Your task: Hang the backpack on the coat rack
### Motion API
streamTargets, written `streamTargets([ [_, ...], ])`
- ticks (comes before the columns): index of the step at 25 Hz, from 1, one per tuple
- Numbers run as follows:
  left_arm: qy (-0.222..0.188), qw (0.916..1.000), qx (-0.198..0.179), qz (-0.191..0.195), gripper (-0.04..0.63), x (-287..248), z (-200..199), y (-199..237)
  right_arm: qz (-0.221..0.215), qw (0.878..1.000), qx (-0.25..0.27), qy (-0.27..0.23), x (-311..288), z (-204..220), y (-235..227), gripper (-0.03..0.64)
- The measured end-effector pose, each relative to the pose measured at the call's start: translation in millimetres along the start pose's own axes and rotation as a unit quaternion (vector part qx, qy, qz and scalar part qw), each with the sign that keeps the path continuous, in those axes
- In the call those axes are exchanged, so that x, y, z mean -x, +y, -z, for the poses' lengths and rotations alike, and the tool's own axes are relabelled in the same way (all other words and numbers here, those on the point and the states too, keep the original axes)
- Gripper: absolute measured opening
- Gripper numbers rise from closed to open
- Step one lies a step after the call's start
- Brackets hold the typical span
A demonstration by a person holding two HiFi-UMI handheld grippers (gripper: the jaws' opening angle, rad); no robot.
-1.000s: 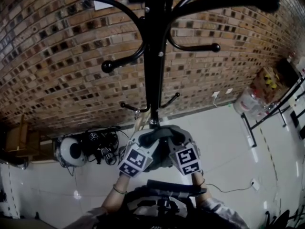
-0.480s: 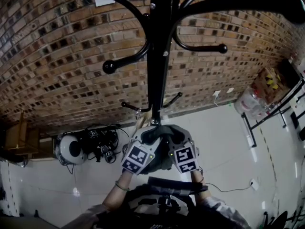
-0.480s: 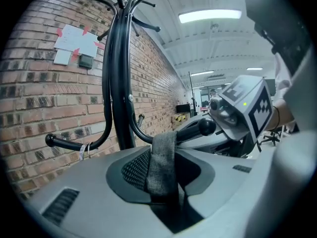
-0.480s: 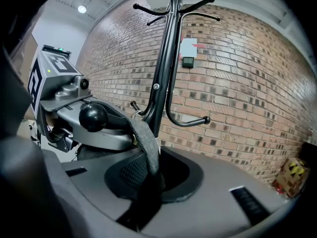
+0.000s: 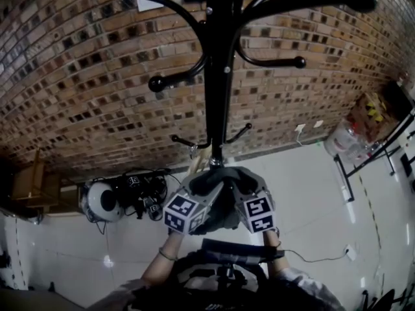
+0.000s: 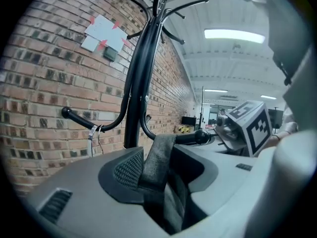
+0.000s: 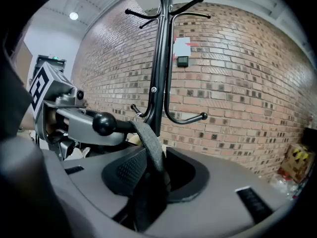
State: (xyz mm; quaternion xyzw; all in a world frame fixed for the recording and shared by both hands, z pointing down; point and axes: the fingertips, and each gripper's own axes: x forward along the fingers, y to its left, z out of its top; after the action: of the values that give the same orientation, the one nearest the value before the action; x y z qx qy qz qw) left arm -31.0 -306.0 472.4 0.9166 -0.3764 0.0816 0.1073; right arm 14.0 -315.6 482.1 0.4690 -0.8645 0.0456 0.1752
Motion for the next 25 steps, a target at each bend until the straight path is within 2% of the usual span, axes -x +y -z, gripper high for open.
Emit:
streamTargets([
  [4, -0.023, 0.9996, 0.018, -0.007, 0.172, 20.2, -6.9, -3.6, -0.010, 0.998, -0.047, -0.030, 19.7, -1.9, 2.5, 0.110],
  [7, -0.047, 0.9981, 0.038, -0.011, 0.172, 32.6, -7.0, -6.8, 0.000, 0.998, -0.051, -0.029, 29.9, 3.1, 3.9, 0.105],
  [10, -0.035, 0.9988, 0.023, -0.023, 0.170, 36.9, -0.9, -12.4, 0.017, 0.999, -0.043, -0.025, 38.1, 6.9, 8.1, 0.068],
  [12, -0.030, 0.9991, 0.011, -0.026, 0.170, 39.8, 0.2, -20.5, 0.018, 0.998, -0.057, -0.031, 43.6, 7.1, 12.1, 0.031],
  [15, -0.028, 0.9992, 0.003, -0.028, 0.150, 45.6, 2.9, -33.8, 0.013, 0.996, -0.085, -0.037, 51.5, 8.7, 18.5, 0.002],
  [19, -0.025, 0.9987, 0.000, -0.044, 0.055, 55.8, 7.8, -41.8, 0.010, 0.996, -0.087, -0.035, 62.7, 10.8, 29.1, 0.002],
  [21, -0.023, 0.9986, 0.002, -0.048, 0.052, 60.5, 10.3, -47.0, 0.007, 0.995, -0.093, -0.044, 69.0, 10.0, 33.6, 0.002],
  [25, -0.022, 0.9978, 0.008, -0.062, 0.004, 71.3, 16.2, -56.3, -0.002, 0.994, -0.096, -0.049, 80.2, 14.1, 44.7, 0.000],
])
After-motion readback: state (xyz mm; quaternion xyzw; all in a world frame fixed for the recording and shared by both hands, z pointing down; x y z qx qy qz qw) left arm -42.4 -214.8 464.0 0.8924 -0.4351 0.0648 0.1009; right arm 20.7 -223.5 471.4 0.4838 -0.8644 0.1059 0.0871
